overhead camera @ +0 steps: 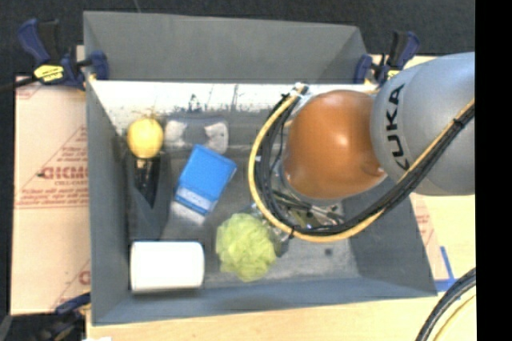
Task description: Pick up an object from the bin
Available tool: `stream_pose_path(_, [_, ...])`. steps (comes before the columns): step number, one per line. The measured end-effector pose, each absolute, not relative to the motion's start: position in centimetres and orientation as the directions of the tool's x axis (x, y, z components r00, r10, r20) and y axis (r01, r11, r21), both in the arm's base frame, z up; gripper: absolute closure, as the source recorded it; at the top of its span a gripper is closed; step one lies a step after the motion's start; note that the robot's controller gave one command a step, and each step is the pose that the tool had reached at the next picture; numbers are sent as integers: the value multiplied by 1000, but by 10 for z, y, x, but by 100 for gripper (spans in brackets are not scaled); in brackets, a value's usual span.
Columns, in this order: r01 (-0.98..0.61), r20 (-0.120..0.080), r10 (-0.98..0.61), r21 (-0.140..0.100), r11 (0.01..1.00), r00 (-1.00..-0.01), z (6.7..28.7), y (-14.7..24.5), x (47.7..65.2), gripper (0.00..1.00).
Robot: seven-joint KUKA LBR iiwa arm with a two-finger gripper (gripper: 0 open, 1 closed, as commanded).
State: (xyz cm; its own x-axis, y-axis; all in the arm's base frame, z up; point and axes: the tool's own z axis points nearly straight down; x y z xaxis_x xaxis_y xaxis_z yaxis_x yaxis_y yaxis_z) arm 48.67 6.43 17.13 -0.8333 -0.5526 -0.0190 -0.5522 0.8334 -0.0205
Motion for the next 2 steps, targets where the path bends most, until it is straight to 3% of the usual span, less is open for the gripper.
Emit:
stream_pose_path(1, [-544, -15, -544, -18, 839, -839, 171, 66, 486, 100])
stream_pose_path(2, [-799, -9, -799, -23, 601, -601, 144, 92, 476, 100])
